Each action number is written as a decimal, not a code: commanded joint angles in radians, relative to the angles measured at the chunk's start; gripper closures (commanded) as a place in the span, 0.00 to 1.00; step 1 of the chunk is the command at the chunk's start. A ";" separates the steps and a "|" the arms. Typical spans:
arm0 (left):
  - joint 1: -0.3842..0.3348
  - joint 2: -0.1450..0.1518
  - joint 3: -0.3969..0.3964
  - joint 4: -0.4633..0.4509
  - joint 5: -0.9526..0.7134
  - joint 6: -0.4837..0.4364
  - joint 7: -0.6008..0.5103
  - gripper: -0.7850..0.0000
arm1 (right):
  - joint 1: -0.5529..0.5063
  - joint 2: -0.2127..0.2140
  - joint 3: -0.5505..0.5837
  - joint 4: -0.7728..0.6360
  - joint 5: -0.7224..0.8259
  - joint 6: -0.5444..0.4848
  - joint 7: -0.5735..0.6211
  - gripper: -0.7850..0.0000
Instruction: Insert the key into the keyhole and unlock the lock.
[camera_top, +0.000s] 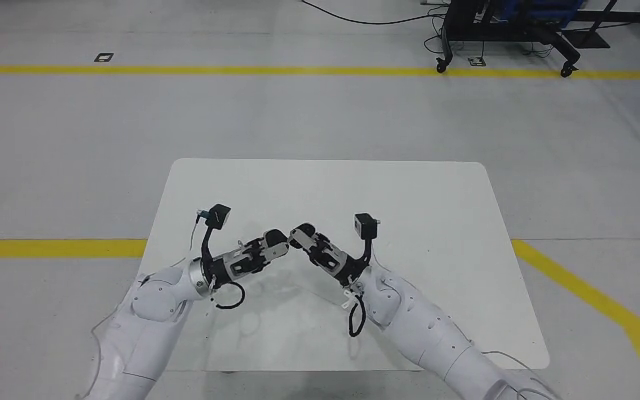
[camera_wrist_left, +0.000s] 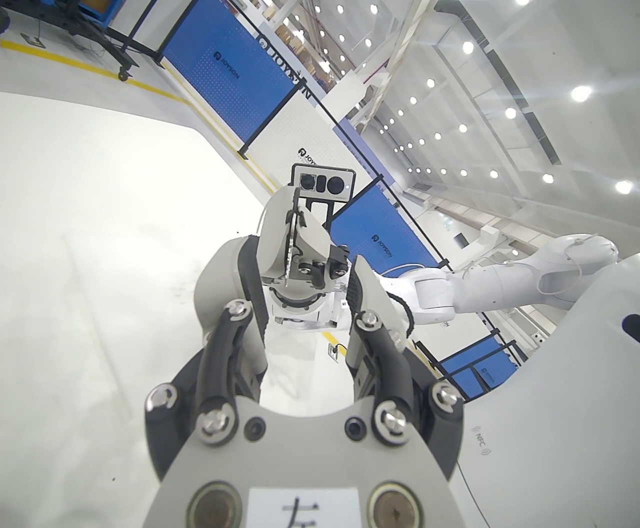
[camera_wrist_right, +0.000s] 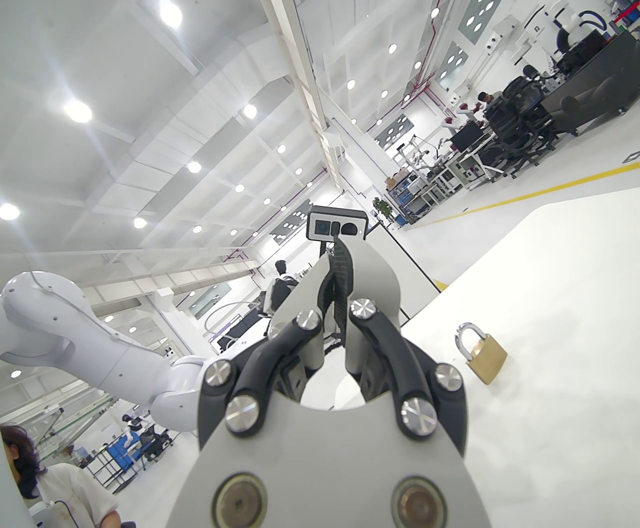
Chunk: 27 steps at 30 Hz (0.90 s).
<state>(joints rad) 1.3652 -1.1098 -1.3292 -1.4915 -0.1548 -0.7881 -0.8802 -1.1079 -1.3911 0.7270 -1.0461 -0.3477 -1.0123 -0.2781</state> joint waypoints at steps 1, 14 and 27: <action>0.000 0.001 0.001 -0.002 0.015 0.002 0.008 0.59 | 0.002 0.000 -0.001 0.002 0.011 0.000 0.011 1.00; -0.005 0.008 0.035 -0.011 0.061 -0.004 0.026 1.00 | 0.005 0.002 0.019 0.011 0.004 0.000 0.048 1.00; -0.008 0.019 0.025 0.001 0.049 0.016 0.053 1.00 | -0.011 0.004 0.043 -0.004 -0.049 0.000 0.043 1.00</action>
<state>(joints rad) 1.3567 -1.0918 -1.3039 -1.4902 -0.1049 -0.7725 -0.8290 -1.1181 -1.3873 0.7690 -1.0476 -0.3947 -1.0123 -0.2343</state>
